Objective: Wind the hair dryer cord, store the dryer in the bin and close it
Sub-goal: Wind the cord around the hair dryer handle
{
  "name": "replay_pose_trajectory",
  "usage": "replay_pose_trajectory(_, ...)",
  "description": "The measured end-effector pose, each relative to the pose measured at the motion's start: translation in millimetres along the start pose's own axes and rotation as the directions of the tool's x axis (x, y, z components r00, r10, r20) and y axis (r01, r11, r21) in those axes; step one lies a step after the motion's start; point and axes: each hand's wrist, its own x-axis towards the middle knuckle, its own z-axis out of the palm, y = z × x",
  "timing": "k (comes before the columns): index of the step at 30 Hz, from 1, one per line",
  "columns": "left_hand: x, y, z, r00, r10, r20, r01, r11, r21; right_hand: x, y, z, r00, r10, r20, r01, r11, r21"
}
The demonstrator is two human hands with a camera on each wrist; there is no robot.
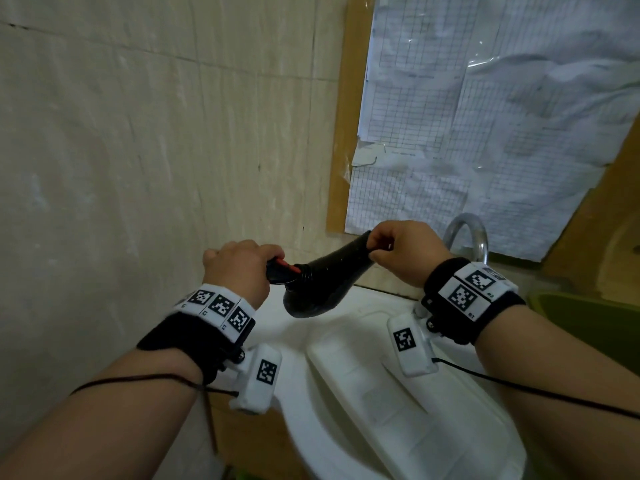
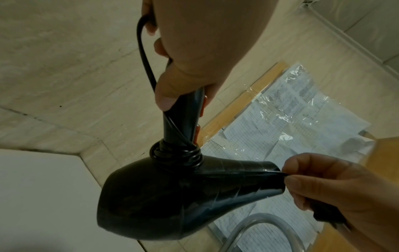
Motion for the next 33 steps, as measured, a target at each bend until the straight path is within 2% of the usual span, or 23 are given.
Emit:
replay_pose_trajectory(5, 2.4, 3.4, -2.2, 0.997, 0.068, 0.035, -0.070, 0.997, 0.044, 4.2, 0.0, -5.0, 0.999, -0.036, 0.015, 0.037, 0.999, -0.025)
replay_pose_trajectory(7, 3.7, 3.3, -3.6, 0.994, 0.104, 0.014, -0.105, 0.993, 0.054, 4.3, 0.0, -5.8, 0.995, -0.100, 0.009, 0.101, 0.991, -0.084)
replay_pose_trajectory(9, 3.8, 2.1, -3.9, 0.990, 0.138, -0.013, -0.138, 0.989, 0.044, 4.0, 0.5, -7.6, 0.985, -0.167, 0.050, 0.172, 0.975, -0.142)
replay_pose_trajectory(11, 3.6, -0.3, -3.0, 0.986, 0.166, -0.022, -0.165, 0.986, 0.035, 4.3, 3.2, -11.1, 0.979, -0.175, 0.108, 0.189, 0.973, -0.135)
replay_pose_trajectory(16, 5.3, -4.1, -3.5, 0.982, 0.188, -0.035, -0.191, 0.978, -0.085, 6.0, 16.7, -16.0, 0.981, -0.099, 0.169, 0.095, 0.995, 0.030)
replay_pose_trajectory(18, 6.8, -7.9, -7.9, 0.979, 0.202, 0.005, -0.198, 0.964, -0.175, 5.0, 21.2, -18.3, 0.981, -0.058, 0.186, 0.032, 0.990, 0.137)
replay_pose_trajectory(20, 9.3, -13.3, -12.8, 0.962, 0.270, 0.048, -0.245, 0.924, -0.293, 3.6, 24.9, -20.3, 0.977, -0.029, 0.212, -0.015, 0.979, 0.203)
replay_pose_trajectory(23, 9.1, -16.2, -18.0, 0.941, 0.334, 0.047, -0.257, 0.799, -0.544, 0.0, 24.6, -21.6, 0.976, -0.036, 0.217, -0.022, 0.966, 0.256)
replay_pose_trajectory(27, 4.3, -9.0, -18.9, 0.949, 0.296, 0.110, -0.073, 0.545, -0.835, -2.2, 26.5, -17.2, 0.980, -0.023, 0.198, -0.044, 0.943, 0.329)
replay_pose_trajectory(31, 4.3, -3.6, -11.3, 0.960, 0.253, 0.120, 0.050, 0.266, -0.963, -6.9, 25.7, -11.1, 0.987, 0.003, 0.160, -0.076, 0.890, 0.449)
replay_pose_trajectory(33, 4.7, -0.3, -6.9, 0.970, 0.214, 0.114, 0.077, 0.173, -0.982, -7.8, 24.6, -8.9, 0.993, -0.002, 0.119, -0.050, 0.899, 0.435)
